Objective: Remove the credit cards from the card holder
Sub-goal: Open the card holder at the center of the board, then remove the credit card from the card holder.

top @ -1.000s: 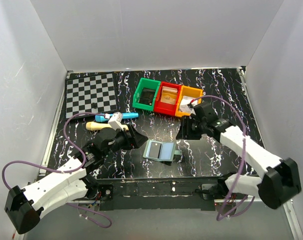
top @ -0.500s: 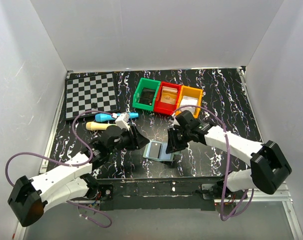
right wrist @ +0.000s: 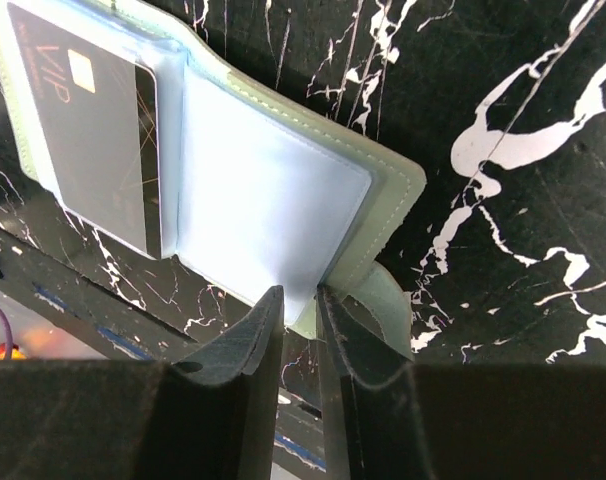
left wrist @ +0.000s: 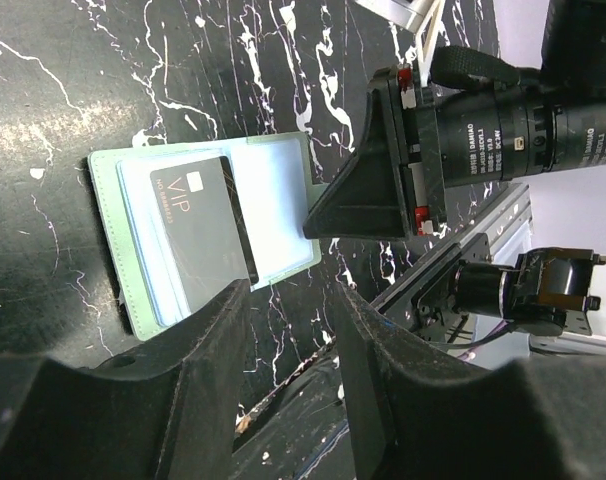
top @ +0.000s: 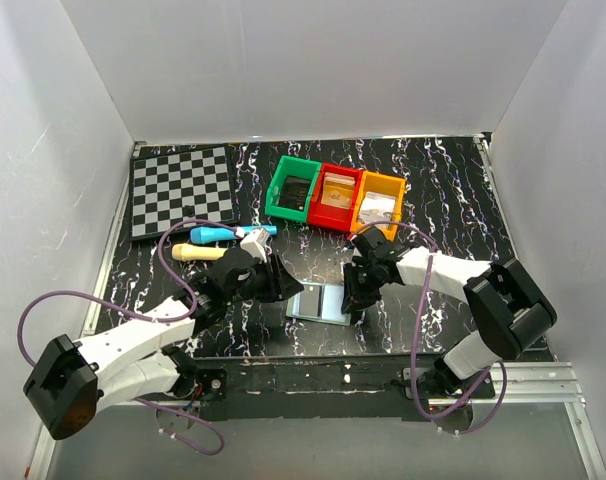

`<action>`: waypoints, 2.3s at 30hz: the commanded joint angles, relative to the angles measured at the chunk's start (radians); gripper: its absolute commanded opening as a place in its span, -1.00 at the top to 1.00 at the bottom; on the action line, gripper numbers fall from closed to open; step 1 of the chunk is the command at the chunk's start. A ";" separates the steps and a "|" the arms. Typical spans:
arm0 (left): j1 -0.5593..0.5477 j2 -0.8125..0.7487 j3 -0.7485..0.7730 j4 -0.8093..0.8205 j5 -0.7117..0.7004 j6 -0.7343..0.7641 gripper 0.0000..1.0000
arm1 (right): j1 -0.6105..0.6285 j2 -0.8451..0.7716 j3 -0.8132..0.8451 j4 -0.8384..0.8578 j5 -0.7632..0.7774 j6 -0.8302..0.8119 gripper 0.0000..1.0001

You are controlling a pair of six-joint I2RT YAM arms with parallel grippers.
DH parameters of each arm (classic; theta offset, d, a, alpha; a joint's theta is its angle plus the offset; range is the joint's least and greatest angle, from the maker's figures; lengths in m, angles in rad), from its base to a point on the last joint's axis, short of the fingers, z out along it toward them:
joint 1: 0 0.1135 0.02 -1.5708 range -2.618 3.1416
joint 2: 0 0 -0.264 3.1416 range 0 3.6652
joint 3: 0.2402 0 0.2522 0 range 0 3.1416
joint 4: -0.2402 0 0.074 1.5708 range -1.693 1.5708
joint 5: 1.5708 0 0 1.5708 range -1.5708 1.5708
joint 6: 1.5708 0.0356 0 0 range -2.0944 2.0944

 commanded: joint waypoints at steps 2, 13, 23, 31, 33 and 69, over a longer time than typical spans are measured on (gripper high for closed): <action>0.000 0.020 0.029 0.009 0.003 0.013 0.24 | -0.015 0.042 0.036 0.017 0.019 -0.022 0.46; 0.003 0.151 0.045 0.023 0.025 0.024 0.28 | -0.032 0.042 0.039 -0.003 0.054 -0.060 0.45; 0.011 0.220 0.058 0.068 0.031 0.022 0.30 | -0.032 0.022 0.068 -0.014 0.089 -0.060 0.39; 0.023 0.272 0.072 0.094 0.040 0.025 0.30 | -0.030 -0.179 0.071 -0.060 0.158 -0.071 0.00; 0.028 0.290 0.075 0.103 0.049 0.025 0.31 | -0.030 -0.217 0.064 -0.013 0.117 -0.069 0.00; 0.039 0.476 0.140 0.034 0.019 0.001 0.66 | -0.041 0.045 -0.133 0.570 -0.221 0.125 0.25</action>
